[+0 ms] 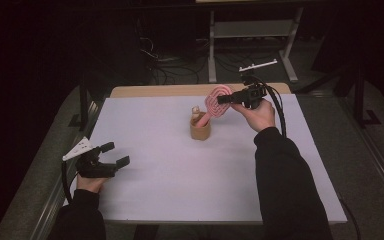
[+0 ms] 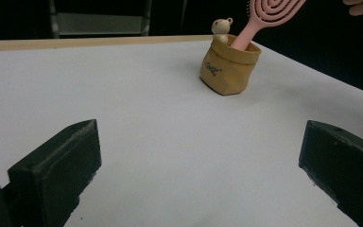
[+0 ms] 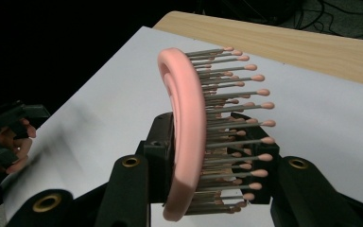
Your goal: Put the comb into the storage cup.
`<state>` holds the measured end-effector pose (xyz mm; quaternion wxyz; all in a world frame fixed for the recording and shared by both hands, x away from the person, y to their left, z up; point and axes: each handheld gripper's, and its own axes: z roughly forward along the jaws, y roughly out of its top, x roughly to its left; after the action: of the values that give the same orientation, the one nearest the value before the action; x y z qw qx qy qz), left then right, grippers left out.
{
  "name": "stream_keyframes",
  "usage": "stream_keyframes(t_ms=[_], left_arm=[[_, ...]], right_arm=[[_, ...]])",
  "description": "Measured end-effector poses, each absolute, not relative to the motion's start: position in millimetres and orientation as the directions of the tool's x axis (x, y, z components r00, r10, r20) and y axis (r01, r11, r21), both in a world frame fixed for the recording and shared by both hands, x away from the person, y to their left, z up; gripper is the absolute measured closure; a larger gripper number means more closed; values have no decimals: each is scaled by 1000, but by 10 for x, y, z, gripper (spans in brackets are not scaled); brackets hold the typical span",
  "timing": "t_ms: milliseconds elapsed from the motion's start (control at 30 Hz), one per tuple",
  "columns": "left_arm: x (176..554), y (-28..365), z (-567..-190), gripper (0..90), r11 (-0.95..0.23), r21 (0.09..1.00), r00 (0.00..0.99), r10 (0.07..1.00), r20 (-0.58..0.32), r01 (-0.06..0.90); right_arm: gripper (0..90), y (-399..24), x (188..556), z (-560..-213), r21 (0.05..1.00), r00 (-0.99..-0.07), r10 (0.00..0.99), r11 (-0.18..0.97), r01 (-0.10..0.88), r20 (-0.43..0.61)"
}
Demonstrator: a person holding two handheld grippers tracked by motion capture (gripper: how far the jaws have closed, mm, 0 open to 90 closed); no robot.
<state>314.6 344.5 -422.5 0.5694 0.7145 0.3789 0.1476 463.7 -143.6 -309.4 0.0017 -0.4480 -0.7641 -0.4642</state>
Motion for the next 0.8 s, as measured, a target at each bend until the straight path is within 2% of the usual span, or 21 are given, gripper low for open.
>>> stream_keyframes(t_ms=[200,333,500,667,800], left_arm=[[3151,3445,-4227,0,-70,924,671,708,-220,377],[3150,3446,-4226,0,-69,924,669,710,-219,376],[3152,3449,-4225,0,-70,925,668,711,-217,375],[3151,3450,-4224,0,-70,925,668,712,-216,374],[3152,3447,-4228,0,-75,924,667,713,-213,376]], right_arm=[[579,-1480,4633,-3127,701,-589,676,150,698,442],[445,-1518,4630,-3140,702,-586,667,131,700,459],[342,-1546,4612,-3144,709,-587,677,134,692,444],[138,-1579,4592,-3149,716,-575,703,135,685,418],[86,-1631,4560,-3145,734,-595,688,132,666,416]])
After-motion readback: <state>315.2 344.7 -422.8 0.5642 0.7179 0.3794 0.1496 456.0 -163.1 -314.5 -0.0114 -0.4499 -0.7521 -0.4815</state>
